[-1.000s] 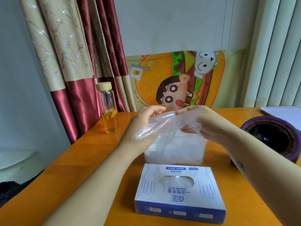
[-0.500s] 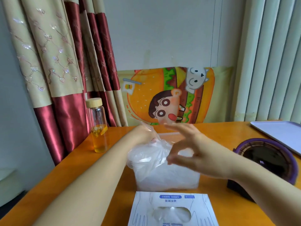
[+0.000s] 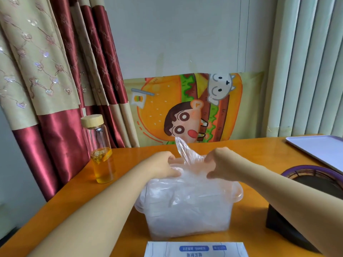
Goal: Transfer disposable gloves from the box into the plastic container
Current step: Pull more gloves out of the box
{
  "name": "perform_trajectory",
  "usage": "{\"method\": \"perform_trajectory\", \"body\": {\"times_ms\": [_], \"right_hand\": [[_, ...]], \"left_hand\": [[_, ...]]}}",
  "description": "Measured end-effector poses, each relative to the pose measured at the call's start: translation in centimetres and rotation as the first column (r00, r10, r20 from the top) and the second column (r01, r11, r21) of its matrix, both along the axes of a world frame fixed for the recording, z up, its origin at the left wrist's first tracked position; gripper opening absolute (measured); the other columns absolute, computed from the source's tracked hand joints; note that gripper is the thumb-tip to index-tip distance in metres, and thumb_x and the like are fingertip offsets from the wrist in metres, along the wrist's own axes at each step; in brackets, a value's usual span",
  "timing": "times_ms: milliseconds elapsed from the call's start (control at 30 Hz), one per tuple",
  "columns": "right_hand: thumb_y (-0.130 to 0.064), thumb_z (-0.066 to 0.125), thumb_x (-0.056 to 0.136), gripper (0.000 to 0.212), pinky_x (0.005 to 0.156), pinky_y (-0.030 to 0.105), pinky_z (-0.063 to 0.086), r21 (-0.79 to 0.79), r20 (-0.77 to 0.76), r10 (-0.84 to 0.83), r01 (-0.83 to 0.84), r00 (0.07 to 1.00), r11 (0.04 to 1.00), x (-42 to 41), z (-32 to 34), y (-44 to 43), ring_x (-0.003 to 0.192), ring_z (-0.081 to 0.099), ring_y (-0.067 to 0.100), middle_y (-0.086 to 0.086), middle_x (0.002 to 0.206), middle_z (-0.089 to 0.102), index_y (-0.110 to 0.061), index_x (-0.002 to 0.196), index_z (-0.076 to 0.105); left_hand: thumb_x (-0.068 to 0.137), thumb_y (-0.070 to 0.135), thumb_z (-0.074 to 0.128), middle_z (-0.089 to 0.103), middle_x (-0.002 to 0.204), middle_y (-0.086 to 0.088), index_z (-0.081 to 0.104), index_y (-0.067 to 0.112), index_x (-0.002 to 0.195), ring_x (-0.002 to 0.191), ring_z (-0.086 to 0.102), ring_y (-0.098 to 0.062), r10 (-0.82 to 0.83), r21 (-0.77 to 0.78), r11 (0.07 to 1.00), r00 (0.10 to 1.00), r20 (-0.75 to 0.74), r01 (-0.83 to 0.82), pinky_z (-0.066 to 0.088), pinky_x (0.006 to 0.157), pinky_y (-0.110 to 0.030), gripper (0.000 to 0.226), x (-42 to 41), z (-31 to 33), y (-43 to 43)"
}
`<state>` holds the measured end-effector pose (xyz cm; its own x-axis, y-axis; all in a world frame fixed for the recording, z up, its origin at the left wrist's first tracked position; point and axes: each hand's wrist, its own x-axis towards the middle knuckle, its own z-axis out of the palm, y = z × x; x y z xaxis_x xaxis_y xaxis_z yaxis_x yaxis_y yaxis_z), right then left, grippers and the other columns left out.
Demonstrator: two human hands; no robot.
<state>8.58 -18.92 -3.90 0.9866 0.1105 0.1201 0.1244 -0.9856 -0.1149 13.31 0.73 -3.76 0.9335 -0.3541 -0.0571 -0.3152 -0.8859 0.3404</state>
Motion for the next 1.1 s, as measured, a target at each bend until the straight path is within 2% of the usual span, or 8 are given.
{"method": "perform_trajectory", "body": {"times_ms": [167, 267, 333, 400, 567, 700, 800, 1100], "right_hand": [[-0.056, 0.068, 0.076, 0.063, 0.108, 0.046, 0.027, -0.325, -0.113, 0.044, -0.079, 0.993, 0.942, 1.1, -1.1, 1.2, 0.112, 0.054, 0.021, -0.002, 0.118, 0.063, -0.016, 0.124, 0.058], [-0.063, 0.067, 0.073, 0.070, 0.108, 0.048, 0.024, -0.409, -0.165, 0.055, -0.119, 0.985, 0.905, 1.6, -1.6, 1.4, 0.112, 0.052, 0.020, -0.004, 0.116, 0.062, -0.016, 0.124, 0.057], [-0.064, 0.065, 0.073, 0.069, 0.108, 0.048, 0.022, -0.475, -0.187, 0.064, -0.148, 0.980, 0.868, 1.9, -1.9, 1.6, 0.112, 0.052, 0.020, -0.003, 0.115, 0.061, -0.017, 0.123, 0.058], [-0.061, 0.065, 0.076, 0.066, 0.112, 0.051, 0.016, -0.525, -0.223, 0.059, -0.171, 0.973, 0.834, 2.0, -2.1, 1.9, 0.117, 0.050, 0.023, -0.001, 0.120, 0.060, -0.017, 0.125, 0.057], [-0.046, 0.059, 0.088, 0.049, 0.112, 0.052, 0.013, -0.698, -0.227, 0.059, -0.204, 0.972, 0.686, 2.0, -3.3, 2.1, 0.130, 0.032, 0.030, 0.009, 0.138, 0.041, -0.017, 0.128, 0.055], [-0.039, 0.060, 0.089, 0.042, 0.109, 0.048, 0.019, -0.725, -0.174, 0.150, -0.230, 0.973, 0.649, 2.1, -3.1, 2.7, 0.128, 0.031, 0.029, 0.009, 0.137, 0.038, -0.015, 0.123, 0.059], [-0.047, 0.066, 0.083, 0.056, 0.099, 0.036, 0.036, -0.551, -0.262, 0.228, -0.339, 0.938, 0.763, 2.4, -2.1, 3.6, 0.119, 0.042, 0.024, 0.005, 0.130, 0.047, -0.015, 0.127, 0.057], [-0.005, 0.037, 0.097, 0.069, 0.095, 0.036, 0.044, -0.341, -0.627, -0.002, -0.273, 0.779, 0.900, 4.6, -5.5, 4.2, 0.111, 0.053, 0.030, 0.019, 0.143, 0.038, -0.015, 0.152, -0.003]], "left_hand": [[0.085, 0.048, 0.065, 0.032, 0.144, 0.009, 0.026, 0.038, 0.145, 0.128, 0.041, -0.012, -0.201, 0.107, 0.978, 0.955, 0.218, 0.182, 0.041, 0.102, -0.031, 0.073, -0.3, -0.2, 1.7], [0.083, 0.049, 0.066, 0.046, 0.139, 0.007, 0.049, 0.036, 0.132, 0.126, 0.047, -0.016, -0.621, 0.551, 0.773, 0.555, 0.554, 0.315, 0.041, 0.103, -0.037, 0.054, -0.6, -0.5, 2.0], [0.080, 0.049, 0.069, 0.059, 0.130, 0.006, 0.062, 0.034, 0.120, 0.120, 0.054, -0.018, -0.801, 0.731, 0.581, 0.411, 0.436, 0.357, 0.043, 0.101, -0.038, 0.044, -0.6, -1.6, 1.8], [0.093, 0.045, 0.054, 0.057, 0.132, 0.007, 0.058, 0.032, 0.128, 0.123, 0.051, -0.018, -0.801, 0.762, 0.504, 0.549, 0.237, 0.406, 0.035, 0.108, -0.038, 0.037, -0.6, -2.2, 1.3], [0.096, 0.009, 0.046, 0.058, 0.129, -0.005, 0.056, 0.022, 0.132, 0.116, 0.054, -0.030, -0.384, 0.616, 0.705, 0.919, -0.084, 0.351, 0.043, 0.093, -0.037, 0.039, -0.8, -3.6, 0.0], [0.096, 0.011, 0.042, 0.034, 0.149, -0.011, 0.045, 0.042, 0.138, 0.128, 0.041, -0.034, -0.239, 0.594, 0.751, 0.957, -0.161, 0.288, 0.044, 0.099, -0.038, 0.052, -0.6, -4.1, -0.1], [0.094, 0.010, 0.042, 0.020, 0.149, -0.009, 0.042, 0.050, 0.136, 0.134, 0.029, -0.033, -0.204, 0.602, 0.753, 0.964, -0.170, 0.266, 0.038, 0.106, -0.046, 0.058, -0.3, -4.2, -0.4], [0.098, -0.003, 0.028, 0.031, 0.144, -0.008, 0.025, 0.043, 0.148, 0.133, 0.017, -0.041, -0.145, 0.714, 0.632, 0.951, -0.272, 0.300, 0.032, 0.096, -0.043, 0.069, -0.3, -4.8, -1.4]]}}
